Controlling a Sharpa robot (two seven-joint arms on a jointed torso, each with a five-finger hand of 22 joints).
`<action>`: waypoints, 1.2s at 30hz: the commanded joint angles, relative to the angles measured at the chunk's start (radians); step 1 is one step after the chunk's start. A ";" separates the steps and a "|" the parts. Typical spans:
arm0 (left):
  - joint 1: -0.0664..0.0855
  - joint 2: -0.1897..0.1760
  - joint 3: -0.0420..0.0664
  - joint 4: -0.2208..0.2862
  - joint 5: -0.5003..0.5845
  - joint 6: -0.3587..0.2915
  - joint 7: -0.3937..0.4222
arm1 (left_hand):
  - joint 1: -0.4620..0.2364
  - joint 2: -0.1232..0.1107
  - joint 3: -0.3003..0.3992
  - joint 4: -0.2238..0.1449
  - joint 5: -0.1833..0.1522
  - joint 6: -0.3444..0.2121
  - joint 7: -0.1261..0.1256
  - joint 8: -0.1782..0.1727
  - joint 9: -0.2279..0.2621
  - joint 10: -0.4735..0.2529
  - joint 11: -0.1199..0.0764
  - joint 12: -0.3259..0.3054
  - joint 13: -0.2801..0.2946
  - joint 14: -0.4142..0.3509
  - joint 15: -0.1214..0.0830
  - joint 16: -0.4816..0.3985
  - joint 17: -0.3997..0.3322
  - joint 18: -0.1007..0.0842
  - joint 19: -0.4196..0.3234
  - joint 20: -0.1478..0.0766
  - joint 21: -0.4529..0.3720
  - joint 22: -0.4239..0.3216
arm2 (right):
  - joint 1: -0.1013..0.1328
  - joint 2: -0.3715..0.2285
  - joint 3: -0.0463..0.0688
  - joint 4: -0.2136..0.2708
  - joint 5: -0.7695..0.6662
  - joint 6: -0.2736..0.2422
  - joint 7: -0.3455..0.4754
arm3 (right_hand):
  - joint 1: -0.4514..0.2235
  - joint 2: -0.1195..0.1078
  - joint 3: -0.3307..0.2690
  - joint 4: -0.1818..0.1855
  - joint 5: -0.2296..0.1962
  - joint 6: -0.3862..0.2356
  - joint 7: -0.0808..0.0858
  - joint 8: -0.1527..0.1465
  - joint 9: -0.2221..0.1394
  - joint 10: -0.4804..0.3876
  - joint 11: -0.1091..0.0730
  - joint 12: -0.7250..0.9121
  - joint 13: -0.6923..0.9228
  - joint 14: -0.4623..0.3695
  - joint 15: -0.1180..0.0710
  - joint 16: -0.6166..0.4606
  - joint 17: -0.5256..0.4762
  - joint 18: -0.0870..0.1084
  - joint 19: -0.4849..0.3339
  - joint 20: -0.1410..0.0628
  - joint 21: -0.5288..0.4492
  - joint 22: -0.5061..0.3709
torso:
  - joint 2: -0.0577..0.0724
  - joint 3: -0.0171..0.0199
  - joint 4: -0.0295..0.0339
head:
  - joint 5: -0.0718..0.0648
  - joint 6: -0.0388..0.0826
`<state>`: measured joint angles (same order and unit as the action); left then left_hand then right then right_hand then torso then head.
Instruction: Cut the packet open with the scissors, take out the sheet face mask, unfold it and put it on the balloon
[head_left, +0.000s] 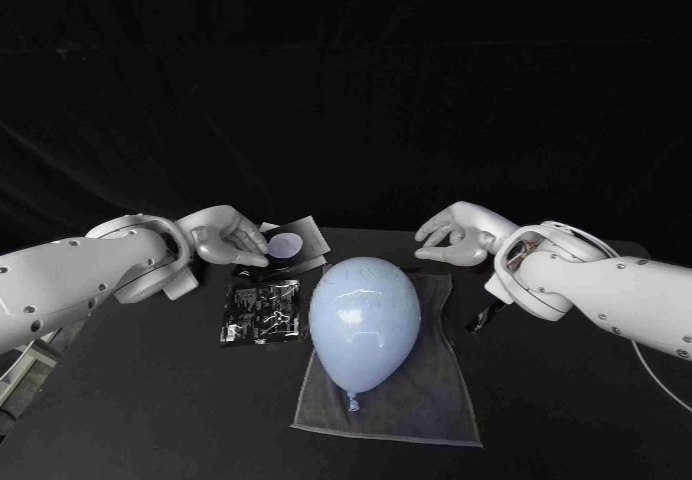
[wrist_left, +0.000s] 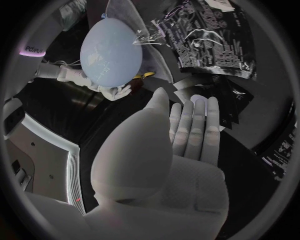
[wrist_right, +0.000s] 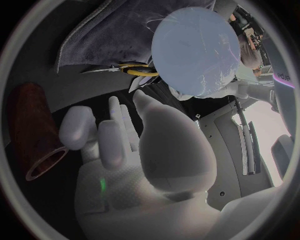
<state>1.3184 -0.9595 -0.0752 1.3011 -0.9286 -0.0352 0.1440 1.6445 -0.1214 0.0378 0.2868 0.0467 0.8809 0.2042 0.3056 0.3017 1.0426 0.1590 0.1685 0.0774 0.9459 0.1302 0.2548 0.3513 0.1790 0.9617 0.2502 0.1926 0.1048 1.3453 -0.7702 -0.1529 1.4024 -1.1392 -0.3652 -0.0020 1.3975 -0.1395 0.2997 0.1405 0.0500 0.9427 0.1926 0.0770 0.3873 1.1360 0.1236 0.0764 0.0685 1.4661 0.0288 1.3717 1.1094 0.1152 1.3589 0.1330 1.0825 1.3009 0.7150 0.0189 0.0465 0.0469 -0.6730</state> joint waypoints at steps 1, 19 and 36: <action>0.001 -0.008 0.002 0.024 0.278 -0.044 0.111 | 0.005 0.003 0.008 0.002 0.002 0.015 -0.002 0.007 -0.002 0.015 -0.003 0.006 0.000 0.007 -0.004 0.005 0.003 0.006 0.008 -0.003 0.006 0.000 | 0.000 0.019 0.000 -0.014 -0.127 0.031 -0.056 | 0.014 -0.006 0.008 -0.017 -0.001 0.001 0.005 0.001 0.000 -0.017 0.000 -0.004 -0.002 0.013 0.007 0.002 -0.007 -0.013 -0.006 0.000 -0.009 -0.003 | 0.000 0.0000 -0.0004 | -0.015 0.007; 0.004 -0.026 0.015 0.075 0.648 -0.079 0.254 | 0.026 0.007 0.038 0.002 0.002 0.043 -0.007 0.000 -0.017 0.052 -0.009 -0.011 -0.011 -0.027 -0.002 0.014 0.016 -0.001 -0.054 0.018 -0.030 -0.023 | -0.007 0.136 -0.011 -0.090 -0.430 0.104 -0.004 | 0.037 -0.052 0.044 -0.132 -0.002 -0.110 -0.052 -0.012 -0.016 -0.219 -0.040 -0.008 -0.004 -0.060 -0.042 -0.110 -0.200 0.043 -0.179 -0.046 -0.312 -0.151 | 0.012 0.0083 -0.0010 | -0.068 0.038; 0.004 -0.010 0.015 0.073 0.676 -0.085 0.263 | 0.022 0.004 0.039 0.003 0.002 0.040 -0.001 -0.005 -0.020 0.049 -0.005 -0.017 -0.012 -0.035 0.001 0.015 0.017 0.001 -0.059 0.021 -0.033 -0.025 | -0.031 0.186 -0.017 -0.146 -0.509 0.150 -0.003 | 0.020 -0.039 0.031 -0.188 -0.002 -0.189 -0.071 -0.012 -0.023 -0.320 -0.058 0.004 -0.001 -0.086 -0.051 -0.136 -0.237 0.062 -0.246 -0.054 -0.461 -0.223 | 0.013 0.0070 0.0002 | -0.074 0.040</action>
<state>1.3206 -0.9719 -0.0609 1.3726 -0.2740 -0.1144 0.3839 1.6635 -0.1131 0.0708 0.2897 0.0466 0.9203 0.1967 0.3053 0.2830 1.0903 0.1503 0.1576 0.0668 0.9198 0.1307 0.2670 0.3672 0.1775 0.9112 0.2715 0.1654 0.0811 1.3163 -0.5878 -0.1695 1.2606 -1.6102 -0.2371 -0.0134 1.4287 -0.1786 0.3314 -0.0429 0.0501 0.7606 0.1210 0.0691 0.3649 0.8213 0.0661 0.0761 0.0663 1.3840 -0.0214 1.2375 0.8722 0.1701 1.1158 0.0790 0.6252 1.0779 0.7275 0.0267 0.0462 -0.0278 -0.6340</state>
